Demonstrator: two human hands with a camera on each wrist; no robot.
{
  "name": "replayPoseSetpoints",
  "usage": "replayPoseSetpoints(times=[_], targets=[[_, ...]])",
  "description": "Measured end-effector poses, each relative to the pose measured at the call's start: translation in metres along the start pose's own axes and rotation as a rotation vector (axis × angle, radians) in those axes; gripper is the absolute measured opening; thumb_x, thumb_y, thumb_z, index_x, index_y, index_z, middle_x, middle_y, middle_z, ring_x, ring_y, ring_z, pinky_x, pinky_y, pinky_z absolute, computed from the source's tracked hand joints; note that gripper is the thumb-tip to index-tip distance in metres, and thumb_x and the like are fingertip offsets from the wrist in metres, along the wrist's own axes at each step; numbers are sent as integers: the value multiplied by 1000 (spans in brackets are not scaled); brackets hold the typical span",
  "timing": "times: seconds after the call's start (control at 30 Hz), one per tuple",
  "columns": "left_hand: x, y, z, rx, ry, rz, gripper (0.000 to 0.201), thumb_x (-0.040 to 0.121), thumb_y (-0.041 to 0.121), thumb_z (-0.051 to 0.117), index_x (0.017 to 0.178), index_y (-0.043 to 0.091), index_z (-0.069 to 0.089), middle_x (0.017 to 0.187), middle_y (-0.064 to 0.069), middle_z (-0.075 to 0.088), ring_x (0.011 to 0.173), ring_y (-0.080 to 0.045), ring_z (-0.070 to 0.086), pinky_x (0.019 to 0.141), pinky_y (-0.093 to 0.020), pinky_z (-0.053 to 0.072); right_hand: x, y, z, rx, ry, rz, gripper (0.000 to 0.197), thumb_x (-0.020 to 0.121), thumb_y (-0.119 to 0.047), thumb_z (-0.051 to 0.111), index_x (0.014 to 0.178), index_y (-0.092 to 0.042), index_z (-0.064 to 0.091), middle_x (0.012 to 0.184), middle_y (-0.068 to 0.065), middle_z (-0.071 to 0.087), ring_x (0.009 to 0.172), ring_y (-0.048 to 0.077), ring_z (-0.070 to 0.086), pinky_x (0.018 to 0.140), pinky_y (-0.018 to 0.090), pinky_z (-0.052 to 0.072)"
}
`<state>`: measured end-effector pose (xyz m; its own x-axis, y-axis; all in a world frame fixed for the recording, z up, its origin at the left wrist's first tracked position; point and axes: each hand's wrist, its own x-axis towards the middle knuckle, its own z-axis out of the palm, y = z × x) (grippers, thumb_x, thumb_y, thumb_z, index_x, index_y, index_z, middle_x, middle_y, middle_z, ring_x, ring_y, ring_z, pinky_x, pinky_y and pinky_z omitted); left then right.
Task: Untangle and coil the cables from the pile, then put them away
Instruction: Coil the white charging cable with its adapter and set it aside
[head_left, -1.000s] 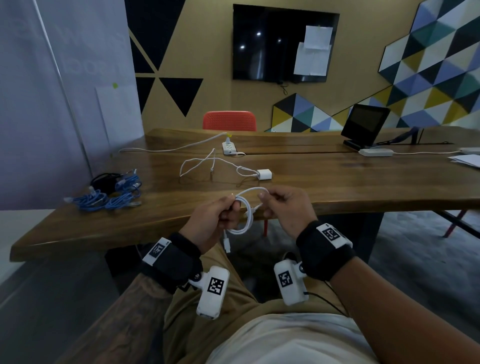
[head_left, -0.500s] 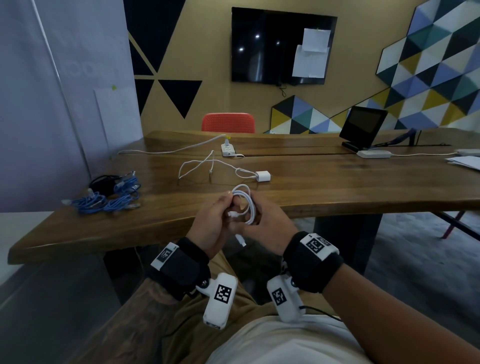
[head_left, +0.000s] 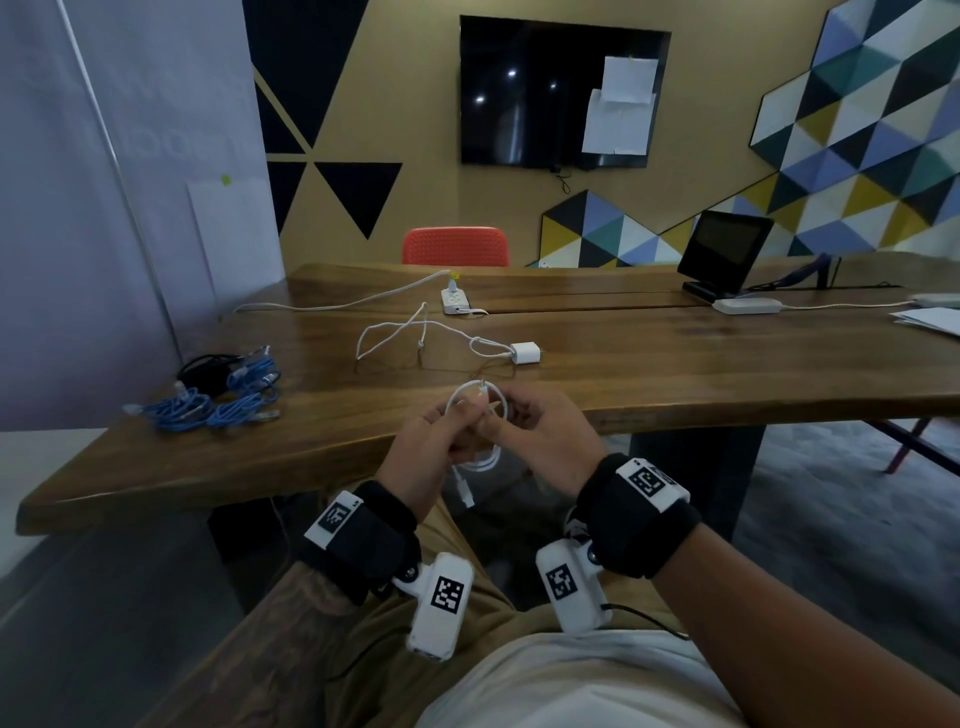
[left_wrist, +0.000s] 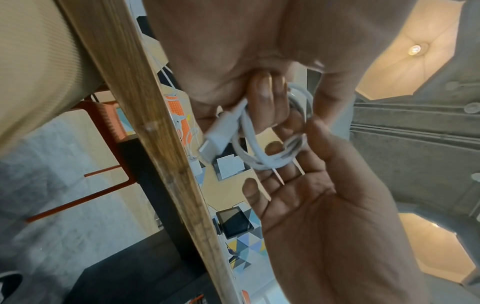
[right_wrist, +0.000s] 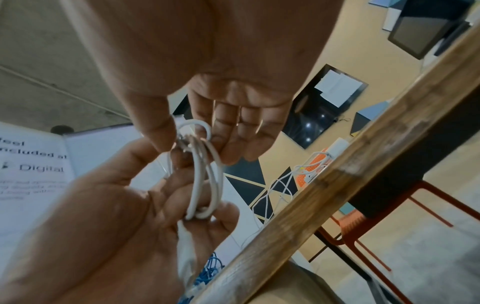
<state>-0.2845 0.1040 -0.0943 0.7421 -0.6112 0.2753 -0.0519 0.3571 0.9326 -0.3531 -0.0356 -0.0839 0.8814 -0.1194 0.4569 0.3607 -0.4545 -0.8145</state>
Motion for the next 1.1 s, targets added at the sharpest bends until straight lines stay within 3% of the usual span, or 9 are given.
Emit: replayPoseSetpoints(times=[0.17,0.23,0.33,0.57,0.63,0.73,0.87,0.97,1.1], targets=[[2,1,-6,87,25,3,45,98,19,51,57,20,68,52,7,50,46,-6,42,46,-16,34,2,-1,-1,86,103,77,22,99,-13,58,101,-26,75,99,-1,74,94,24,69,88,47,57],[4,2,-8,100,46,-9,50,99,19,50,51,22,63,49,10,41,44,-6,33,46,-20,28,2,0,1,-38,162,13,22,97,-13,61,101,-30,74,98,-7,69,93,21,65,86,51,56],[5,3,-10,124,84,-25,55,99,20,49,45,24,60,47,11,40,43,-6,32,48,-24,26,0,-1,4,-63,198,-54,19,95,-10,63,107,-19,75,99,-5,67,93,18,64,84,50,56],[5,1,-10,157,58,-20,48,99,24,51,54,21,66,51,5,37,47,-11,27,49,-26,21,-3,-10,7,102,195,-47,18,94,-12,66,109,-18,74,102,9,71,97,26,68,88,46,59],[6,-2,-13,143,15,-13,38,97,30,54,69,11,73,60,-9,38,53,-16,28,52,-29,21,1,-11,1,172,160,65,21,97,-15,61,115,-16,71,102,12,73,96,27,70,90,43,59],[5,-10,-15,158,-56,3,57,90,45,61,94,-11,63,76,-16,50,60,-22,36,55,-28,29,4,-10,-3,251,49,195,18,98,-13,59,110,-11,73,98,9,75,89,20,71,89,37,58],[8,-12,-16,142,-116,-34,32,93,33,56,85,3,63,58,7,57,51,-6,48,49,-15,38,2,-4,-8,293,22,196,16,96,-10,61,98,-16,76,93,6,76,85,16,70,78,29,58],[15,-15,-24,103,-115,-90,29,95,34,55,76,12,58,61,7,47,52,-7,35,45,-15,29,5,-7,-12,243,129,187,13,97,-11,61,101,-12,73,91,7,76,82,17,71,78,32,59],[16,-28,-27,207,-132,-79,39,101,38,46,67,24,59,61,6,38,53,-9,32,52,-21,30,17,-23,-27,159,372,96,13,98,-10,60,101,-9,72,89,8,77,76,11,70,62,18,53]])
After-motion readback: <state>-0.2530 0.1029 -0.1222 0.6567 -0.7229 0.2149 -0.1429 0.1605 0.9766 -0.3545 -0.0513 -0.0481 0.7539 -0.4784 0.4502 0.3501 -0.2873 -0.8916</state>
